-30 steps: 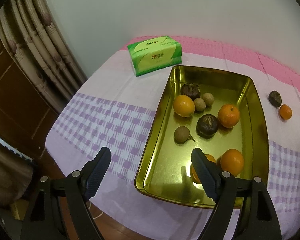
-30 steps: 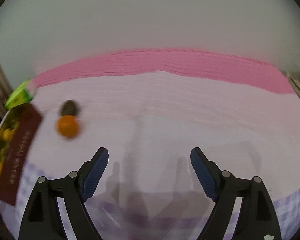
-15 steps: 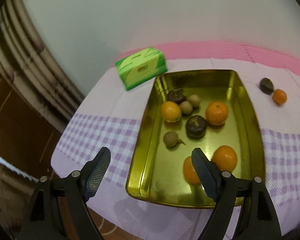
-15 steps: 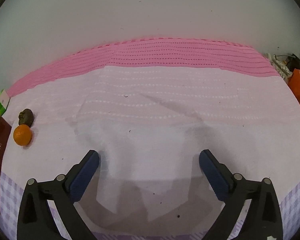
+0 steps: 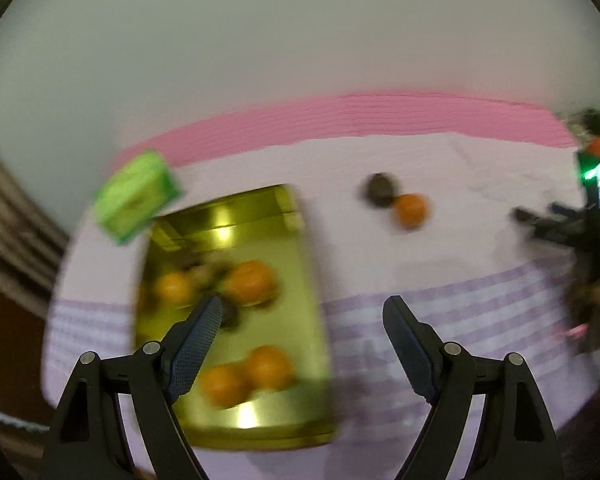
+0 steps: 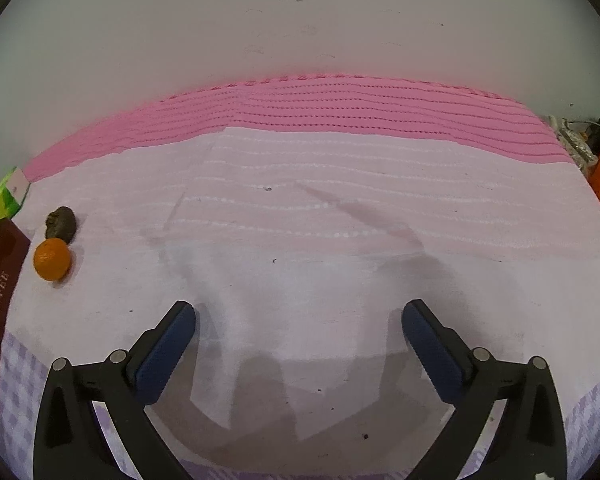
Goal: Organize fruits
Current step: 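Withdraw the right tool toward the remaining mangosteen and mandarin, then reach to the mandarin on the cloth and grasp it with the left tool, then carry the mandarin over the tray with the left tool while the right tool grasps the mangosteen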
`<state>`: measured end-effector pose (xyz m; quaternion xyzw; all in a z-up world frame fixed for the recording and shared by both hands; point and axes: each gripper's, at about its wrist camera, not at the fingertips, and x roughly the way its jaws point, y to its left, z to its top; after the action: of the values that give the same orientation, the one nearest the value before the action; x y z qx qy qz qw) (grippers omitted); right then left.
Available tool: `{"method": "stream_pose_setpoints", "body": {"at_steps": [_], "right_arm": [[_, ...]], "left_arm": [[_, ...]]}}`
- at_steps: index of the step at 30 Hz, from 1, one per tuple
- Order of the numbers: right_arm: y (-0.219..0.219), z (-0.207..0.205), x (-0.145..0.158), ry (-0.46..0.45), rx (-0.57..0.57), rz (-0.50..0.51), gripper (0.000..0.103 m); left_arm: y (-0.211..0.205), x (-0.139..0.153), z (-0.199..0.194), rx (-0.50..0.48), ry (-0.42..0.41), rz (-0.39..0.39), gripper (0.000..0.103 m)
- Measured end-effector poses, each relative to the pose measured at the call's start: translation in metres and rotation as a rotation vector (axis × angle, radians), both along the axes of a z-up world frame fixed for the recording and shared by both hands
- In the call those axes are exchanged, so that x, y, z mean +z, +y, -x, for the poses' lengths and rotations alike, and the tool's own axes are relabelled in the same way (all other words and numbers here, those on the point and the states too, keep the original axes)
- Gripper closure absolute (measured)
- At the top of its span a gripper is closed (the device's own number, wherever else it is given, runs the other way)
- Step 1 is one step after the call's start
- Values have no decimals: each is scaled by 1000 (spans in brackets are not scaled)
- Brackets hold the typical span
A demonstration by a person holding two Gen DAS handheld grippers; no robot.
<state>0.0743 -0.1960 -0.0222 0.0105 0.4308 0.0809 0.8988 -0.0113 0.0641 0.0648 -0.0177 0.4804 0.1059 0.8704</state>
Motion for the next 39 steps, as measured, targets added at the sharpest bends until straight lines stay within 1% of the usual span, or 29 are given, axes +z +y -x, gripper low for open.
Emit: {"method": "stream_pose_setpoints", "body": {"at_steps": [3, 5, 8, 10, 14, 19, 20, 21, 23, 24, 25, 26, 27, 29, 33, 36, 38, 39], "right_arm": [[-4, 2, 0, -6, 4, -27, 0], [-3, 2, 2, -9, 6, -43, 0], [-7, 3, 2, -16, 9, -78, 0], [-9, 3, 2, -19, 10, -100, 0], [-12, 6, 3, -27, 17, -140, 0], [-14, 6, 5, -31, 30, -170, 0], [-14, 6, 5, -31, 33, -175, 0], [-14, 5, 5, -32, 34, -180, 0], [-15, 5, 4, -33, 34, -186, 0], [-14, 5, 4, -33, 35, -189, 0], [-14, 5, 5, -34, 35, -191, 0], [-14, 6, 5, -34, 35, -192, 0], [-15, 6, 5, -34, 35, -193, 0], [-15, 6, 4, -33, 35, -191, 0], [-14, 6, 4, -32, 34, -184, 0], [-12, 6, 5, -30, 34, -167, 0], [-10, 7, 6, -40, 31, -158, 1], [-9, 9, 9, -62, 38, -153, 3]], "left_arm": [[-15, -4, -36, -29, 27, 139, 20], [-23, -10, -56, -32, 40, 174, 20], [-32, -26, -91, -29, 71, 221, 21], [-34, -40, -108, -10, 95, 228, 22], [-36, -65, -133, 6, 126, 228, 30], [-38, -83, -153, 17, 141, 219, 31], [-39, -87, -156, 17, 143, 212, 32], [-40, -90, -160, 13, 145, 207, 34], [-42, -94, -164, 1, 144, 203, 44], [-43, -94, -163, -8, 124, 189, 52], [-45, -93, -163, -16, 114, 177, 64], [-46, -93, -162, -20, 116, 168, 65], [-47, -92, -160, -16, 115, 182, 65], [-46, -88, -146, 8, 95, 236, 65], [-53, -67, -101, 1, 36, 310, 65], [-49, -54, -62, 26, 17, 381, 65], [-43, -46, -44, 41, 10, 389, 65], [-39, -41, -33, 55, 1, 388, 65]]}}
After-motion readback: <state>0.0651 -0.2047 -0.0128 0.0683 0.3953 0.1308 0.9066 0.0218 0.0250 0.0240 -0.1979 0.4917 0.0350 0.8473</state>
